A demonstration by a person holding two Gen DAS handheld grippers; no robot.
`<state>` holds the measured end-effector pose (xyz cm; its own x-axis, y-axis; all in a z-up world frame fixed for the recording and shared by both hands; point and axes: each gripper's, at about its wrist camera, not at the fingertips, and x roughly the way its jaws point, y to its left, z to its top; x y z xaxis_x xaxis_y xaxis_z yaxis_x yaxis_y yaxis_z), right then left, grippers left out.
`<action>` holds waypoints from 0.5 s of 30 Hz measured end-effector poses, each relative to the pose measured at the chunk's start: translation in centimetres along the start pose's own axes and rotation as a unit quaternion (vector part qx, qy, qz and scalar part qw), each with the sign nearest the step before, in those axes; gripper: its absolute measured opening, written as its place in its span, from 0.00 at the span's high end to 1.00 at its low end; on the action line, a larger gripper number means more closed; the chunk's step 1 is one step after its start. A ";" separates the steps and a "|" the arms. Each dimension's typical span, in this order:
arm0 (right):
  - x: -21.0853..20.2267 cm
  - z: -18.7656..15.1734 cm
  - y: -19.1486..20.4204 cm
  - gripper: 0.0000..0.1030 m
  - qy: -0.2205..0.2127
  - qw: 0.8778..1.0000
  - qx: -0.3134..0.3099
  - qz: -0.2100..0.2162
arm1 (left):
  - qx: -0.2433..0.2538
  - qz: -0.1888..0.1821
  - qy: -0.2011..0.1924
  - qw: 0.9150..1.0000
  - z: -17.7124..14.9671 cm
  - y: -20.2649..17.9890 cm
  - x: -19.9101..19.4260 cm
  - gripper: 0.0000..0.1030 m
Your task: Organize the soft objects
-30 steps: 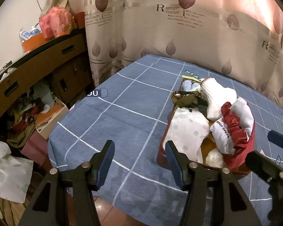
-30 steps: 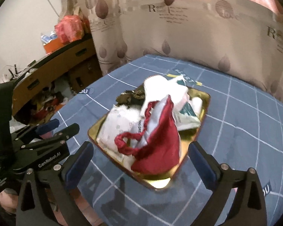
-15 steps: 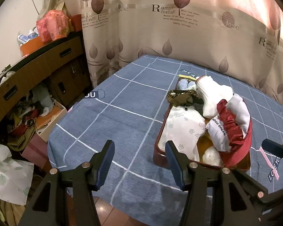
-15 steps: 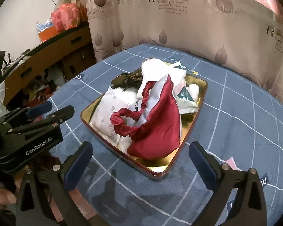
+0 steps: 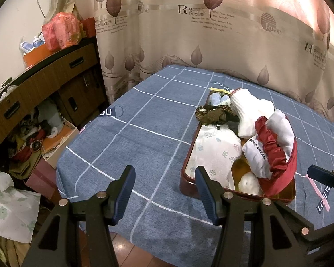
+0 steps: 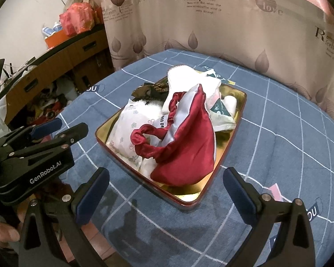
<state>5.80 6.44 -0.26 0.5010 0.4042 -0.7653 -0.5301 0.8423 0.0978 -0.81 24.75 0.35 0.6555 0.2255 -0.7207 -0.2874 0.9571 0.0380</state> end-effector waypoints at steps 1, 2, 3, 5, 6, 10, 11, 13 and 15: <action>0.0 0.0 0.0 0.02 0.001 1.000 -0.001 -0.002 | 0.001 0.001 0.000 1.000 0.0 0.0 0.0 0.45; 0.0 0.0 0.1 0.02 0.001 1.000 -0.002 -0.003 | 0.001 0.000 0.000 1.000 0.0 0.0 0.0 0.45; 0.0 0.0 0.1 0.02 0.001 1.000 -0.003 -0.003 | 0.000 -0.001 0.000 1.000 0.0 0.0 0.0 0.45; 0.0 -0.1 0.1 0.02 0.002 1.000 -0.002 -0.003 | 0.001 0.001 -0.001 1.000 -0.1 -0.1 0.0 0.45; 0.0 -0.1 0.1 0.02 0.001 1.000 -0.003 -0.003 | 0.002 0.001 -0.001 1.000 0.0 -0.2 0.0 0.45; 0.1 -0.2 0.2 0.02 0.004 1.000 -0.004 -0.004 | 0.001 0.001 -0.002 1.000 -0.1 -0.1 0.0 0.45; 0.1 -0.3 0.2 0.02 0.005 1.000 -0.004 -0.004 | 0.001 0.002 -0.002 1.000 -0.1 -0.1 0.1 0.45; 0.2 -0.4 0.2 0.02 0.007 1.000 -0.005 -0.004 | 0.001 0.000 -0.002 1.000 0.0 -0.1 0.1 0.45; 0.3 -0.5 0.3 0.02 0.008 1.000 -0.005 -0.003 | 0.002 0.001 -0.002 1.000 0.0 -0.1 0.1 0.45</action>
<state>5.47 6.62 -0.78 0.4937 0.3927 -0.7759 -0.5340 0.8411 0.0860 -0.72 24.64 0.29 0.6578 0.2279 -0.7179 -0.2864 0.9572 0.0414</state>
